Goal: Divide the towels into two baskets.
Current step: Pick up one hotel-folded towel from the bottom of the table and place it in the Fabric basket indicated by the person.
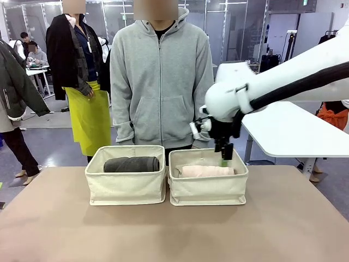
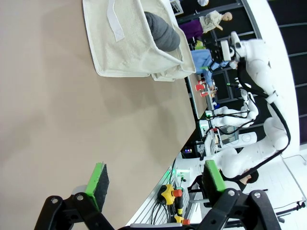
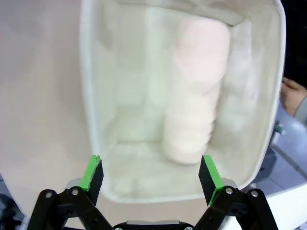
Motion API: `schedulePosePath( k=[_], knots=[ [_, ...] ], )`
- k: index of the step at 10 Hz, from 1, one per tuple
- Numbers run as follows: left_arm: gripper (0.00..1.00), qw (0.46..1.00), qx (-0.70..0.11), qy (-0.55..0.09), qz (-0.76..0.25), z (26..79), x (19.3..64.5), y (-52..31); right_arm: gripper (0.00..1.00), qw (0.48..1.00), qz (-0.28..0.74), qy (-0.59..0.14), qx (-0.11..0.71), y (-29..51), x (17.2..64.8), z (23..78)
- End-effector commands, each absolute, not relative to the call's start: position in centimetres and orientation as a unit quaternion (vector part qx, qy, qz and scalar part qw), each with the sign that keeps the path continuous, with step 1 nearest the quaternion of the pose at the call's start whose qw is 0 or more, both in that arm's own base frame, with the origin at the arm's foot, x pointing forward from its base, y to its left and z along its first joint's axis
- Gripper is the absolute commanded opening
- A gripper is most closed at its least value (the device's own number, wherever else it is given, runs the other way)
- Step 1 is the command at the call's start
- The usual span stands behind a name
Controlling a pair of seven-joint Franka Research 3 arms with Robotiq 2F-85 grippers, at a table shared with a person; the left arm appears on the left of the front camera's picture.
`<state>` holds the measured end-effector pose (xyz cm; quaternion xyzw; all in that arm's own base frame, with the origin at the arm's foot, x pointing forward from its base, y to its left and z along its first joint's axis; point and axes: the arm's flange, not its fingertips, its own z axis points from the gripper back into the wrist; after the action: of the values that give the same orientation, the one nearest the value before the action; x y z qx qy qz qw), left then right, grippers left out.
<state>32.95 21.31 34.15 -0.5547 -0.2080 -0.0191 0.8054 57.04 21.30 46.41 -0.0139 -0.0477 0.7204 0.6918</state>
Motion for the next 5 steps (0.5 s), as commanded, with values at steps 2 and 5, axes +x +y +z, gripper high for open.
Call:
schedulePosePath(
  k=[2,5],
  knots=[
    [1.00,0.808,-0.554,-0.202,-0.017,34.7,32.6,21.4,1.00,0.754,0.648,-0.057,0.087,11.1,52.9,47.9],
    [1.00,0.808,-0.554,-0.202,-0.017,34.7,32.6,21.4,1.00,0.857,0.439,-0.085,0.254,-1.5,52.2,46.9]
  ],
)
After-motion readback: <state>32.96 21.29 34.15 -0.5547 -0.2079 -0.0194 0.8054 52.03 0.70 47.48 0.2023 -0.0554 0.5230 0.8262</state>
